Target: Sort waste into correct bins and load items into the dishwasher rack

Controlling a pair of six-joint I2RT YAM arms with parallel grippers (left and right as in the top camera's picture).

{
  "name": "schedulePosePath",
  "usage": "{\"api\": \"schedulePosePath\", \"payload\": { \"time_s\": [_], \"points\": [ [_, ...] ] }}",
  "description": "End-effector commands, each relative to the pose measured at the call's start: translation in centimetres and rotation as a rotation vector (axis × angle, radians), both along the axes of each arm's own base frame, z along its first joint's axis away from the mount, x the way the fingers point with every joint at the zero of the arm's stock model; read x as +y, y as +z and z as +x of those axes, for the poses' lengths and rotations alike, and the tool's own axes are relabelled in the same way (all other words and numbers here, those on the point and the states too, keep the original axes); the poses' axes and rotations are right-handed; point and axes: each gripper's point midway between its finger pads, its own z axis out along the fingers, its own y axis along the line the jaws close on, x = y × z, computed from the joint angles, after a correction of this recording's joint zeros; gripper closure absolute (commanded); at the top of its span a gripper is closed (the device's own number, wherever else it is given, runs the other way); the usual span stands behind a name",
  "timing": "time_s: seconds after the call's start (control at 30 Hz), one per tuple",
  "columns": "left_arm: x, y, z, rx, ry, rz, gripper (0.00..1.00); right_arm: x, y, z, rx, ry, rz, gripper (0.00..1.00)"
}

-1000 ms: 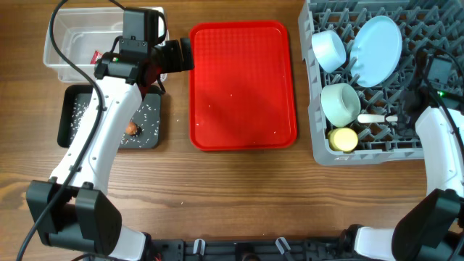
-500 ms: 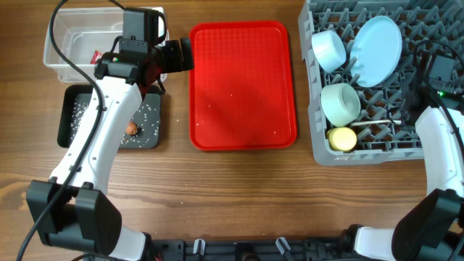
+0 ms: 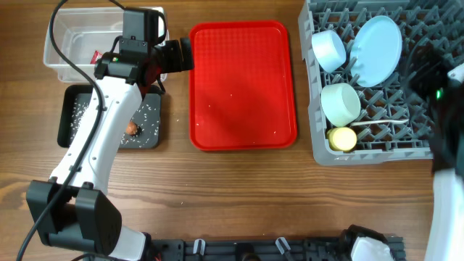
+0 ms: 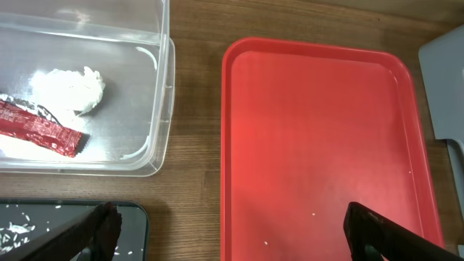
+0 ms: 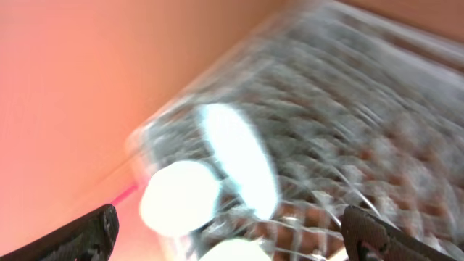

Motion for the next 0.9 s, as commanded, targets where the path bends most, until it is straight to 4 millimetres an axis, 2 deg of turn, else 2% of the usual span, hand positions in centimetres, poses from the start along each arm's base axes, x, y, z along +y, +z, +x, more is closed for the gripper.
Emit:
{"api": "schedulePosePath", "payload": {
  "time_s": [0.0, 0.13, 0.2, 0.33, 0.57, 0.73, 0.87],
  "points": [
    [0.2, 0.9, 0.2, -0.024, 0.005, 0.009, 0.00, 9.5, 4.7, -5.1, -0.165, 0.574, -0.196, 0.00],
    [0.2, 0.9, 0.2, -0.024, 0.005, 0.009, 0.00, 11.2, 4.9, -9.9, -0.160, 0.575, -0.171, 0.00],
    [0.2, 0.9, 0.2, -0.024, 0.005, 0.010, 0.00, 11.6, 4.7, -11.2, -0.153, 0.573, -0.172, 0.00],
    [0.2, 0.9, 0.2, -0.024, 0.005, 0.010, 0.00, 11.3, 2.8, -12.9, -0.068, 0.557, -0.208, 0.00],
    [0.2, 0.9, 0.2, -0.024, 0.005, 0.009, 0.00, 11.2, 3.1, -12.7, -0.085, 0.566, -0.241, 0.00],
    [0.2, 0.9, 0.2, -0.024, 0.005, 0.009, 0.00, 10.8, 4.3, -10.6, -0.214, 0.562, -0.321, 0.00],
    [0.2, 0.9, 0.2, -0.024, 0.005, 0.009, 0.00, 11.8, 3.0, -9.7, -0.336, 0.592, -0.355, 0.00]
  ]
}}
